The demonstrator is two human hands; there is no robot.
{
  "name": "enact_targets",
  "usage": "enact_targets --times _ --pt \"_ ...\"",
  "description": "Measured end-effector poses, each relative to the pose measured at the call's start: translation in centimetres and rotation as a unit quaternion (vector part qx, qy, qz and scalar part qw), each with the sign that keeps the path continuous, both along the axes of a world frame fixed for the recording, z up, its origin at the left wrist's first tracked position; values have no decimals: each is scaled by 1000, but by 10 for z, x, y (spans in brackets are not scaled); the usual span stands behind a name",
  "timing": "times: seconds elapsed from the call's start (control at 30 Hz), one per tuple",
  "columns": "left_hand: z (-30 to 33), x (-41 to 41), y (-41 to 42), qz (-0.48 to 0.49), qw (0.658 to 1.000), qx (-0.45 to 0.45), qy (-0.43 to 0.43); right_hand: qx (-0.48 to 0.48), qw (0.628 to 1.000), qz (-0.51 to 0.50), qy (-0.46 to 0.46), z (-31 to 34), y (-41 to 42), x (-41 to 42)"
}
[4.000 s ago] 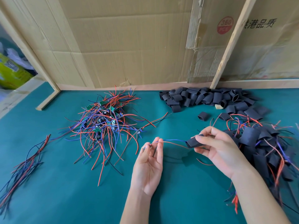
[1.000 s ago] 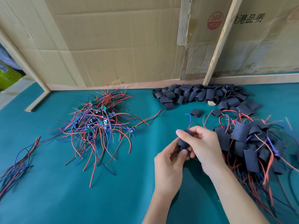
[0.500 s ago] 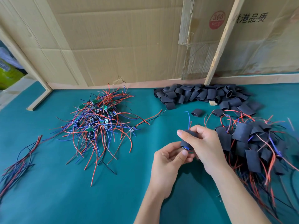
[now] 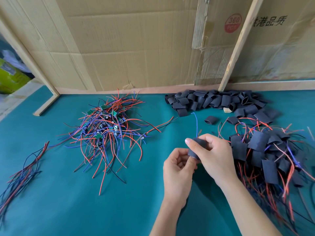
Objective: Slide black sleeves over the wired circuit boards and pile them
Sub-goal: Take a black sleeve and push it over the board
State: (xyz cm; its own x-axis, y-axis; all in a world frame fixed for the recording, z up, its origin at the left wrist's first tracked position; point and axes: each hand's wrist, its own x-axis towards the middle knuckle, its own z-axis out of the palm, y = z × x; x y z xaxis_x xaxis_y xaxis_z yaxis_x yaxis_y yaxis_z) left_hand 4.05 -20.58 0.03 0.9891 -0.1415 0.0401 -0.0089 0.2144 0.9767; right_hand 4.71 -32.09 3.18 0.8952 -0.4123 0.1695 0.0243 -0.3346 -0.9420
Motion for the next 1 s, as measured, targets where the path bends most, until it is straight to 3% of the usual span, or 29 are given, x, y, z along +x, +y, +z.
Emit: enact_targets --times 0.13,0.23,0.33,0.47,0.57,0.6,0.67,0.77,0.93,1.0 --pt "1 -2 -2 -14 1000 2 -2 23 998 -41 -44 25 -20 -8" --pt "0 -1 -3 -13 1000 7 7 -104 985 -129 -38 50 -65 -20" --pt "-1 0 -3 -15 1000 9 10 -210 960 -182 36 76 -116 -40" --pt "1 -1 -2 -20 1000 18 7 -215 951 -220 25 93 -181 -61" --pt "1 -1 -3 -22 1000 16 8 -195 952 -232 -40 113 -134 -36" --pt "2 -1 -2 -21 1000 16 10 -193 959 -200 -47 116 -100 -20" --pt "4 -2 -1 -20 1000 13 16 -219 975 -36 -18 109 -24 12" --pt "8 0 1 -25 999 10 18 -240 951 185 65 74 56 61" --pt "9 0 10 -17 999 27 21 -409 853 242 213 21 106 114" --pt "8 1 12 -13 999 24 25 -410 859 226 210 14 106 118"
